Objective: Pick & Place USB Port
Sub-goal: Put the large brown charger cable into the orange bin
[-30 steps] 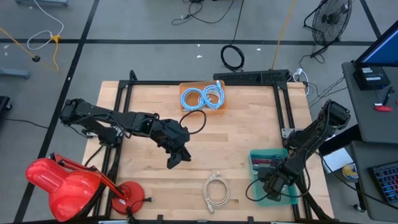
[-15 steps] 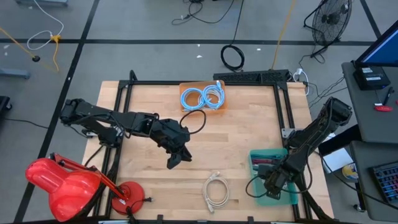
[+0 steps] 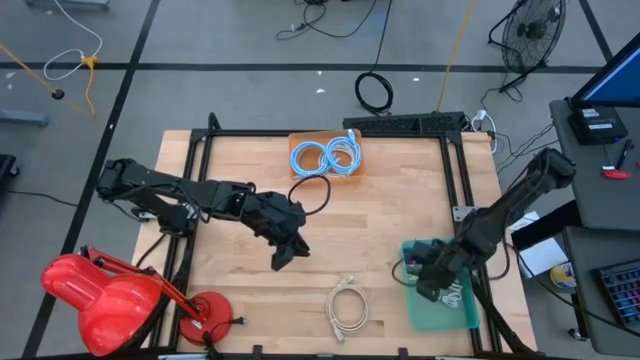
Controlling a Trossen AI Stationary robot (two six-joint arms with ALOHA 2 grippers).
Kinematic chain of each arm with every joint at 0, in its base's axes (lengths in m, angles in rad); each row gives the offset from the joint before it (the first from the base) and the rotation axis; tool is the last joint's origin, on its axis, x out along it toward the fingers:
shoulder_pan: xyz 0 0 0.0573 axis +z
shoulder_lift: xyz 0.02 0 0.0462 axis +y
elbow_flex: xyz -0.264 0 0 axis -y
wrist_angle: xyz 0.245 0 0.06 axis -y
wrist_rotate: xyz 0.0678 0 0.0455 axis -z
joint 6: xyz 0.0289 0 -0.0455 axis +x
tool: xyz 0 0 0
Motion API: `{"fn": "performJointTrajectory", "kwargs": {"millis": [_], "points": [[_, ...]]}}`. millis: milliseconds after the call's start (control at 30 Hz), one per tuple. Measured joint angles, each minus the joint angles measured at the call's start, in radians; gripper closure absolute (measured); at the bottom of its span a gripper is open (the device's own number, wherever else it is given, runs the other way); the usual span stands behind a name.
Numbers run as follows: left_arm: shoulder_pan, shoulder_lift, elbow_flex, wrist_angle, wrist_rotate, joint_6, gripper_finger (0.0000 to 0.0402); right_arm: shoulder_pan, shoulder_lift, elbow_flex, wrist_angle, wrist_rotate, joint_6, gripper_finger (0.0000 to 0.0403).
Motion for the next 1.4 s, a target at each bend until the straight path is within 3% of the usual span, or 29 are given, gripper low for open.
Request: {"fn": "performJointTrajectory", "kwargs": {"millis": [233,433,567,700,933,1100,1200,1400], "points": [[0.000,0.000,0.000,0.043,-0.048,-0.018,0.0316,-0.104,-0.114,0.000,0.174,0.248,-0.055,0.0268],[0.000,0.011,0.000,0.209,-0.062,-0.043,0.0316,-0.198,-0.173,0.000,0.438,0.426,-0.257,0.0268],[-0.010,0.036,0.000,0.338,-0.086,-0.084,0.0316,-0.257,-0.192,0.000,0.634,0.418,-0.375,0.0268],[-0.048,0.078,0.050,0.341,-0.197,-0.101,0.0316,-0.291,-0.210,0.000,0.793,0.359,-0.445,0.0268],[-0.155,0.291,0.387,0.100,-0.429,-0.119,0.0353,-0.298,-0.269,0.001,0.871,0.173,-0.474,0.0268],[-0.182,0.504,0.650,-0.062,-0.448,-0.236,0.0389,-0.295,-0.334,0.001,0.814,0.127,-0.568,0.0268],[-0.186,0.629,0.773,-0.203,-0.398,-0.373,0.0391,-0.295,-0.376,0.001,0.715,0.127,-0.580,0.0268],[-0.192,0.783,0.859,-0.356,-0.266,-0.613,0.0324,-0.295,-0.439,0.001,0.488,0.102,-0.545,0.0268]]}}
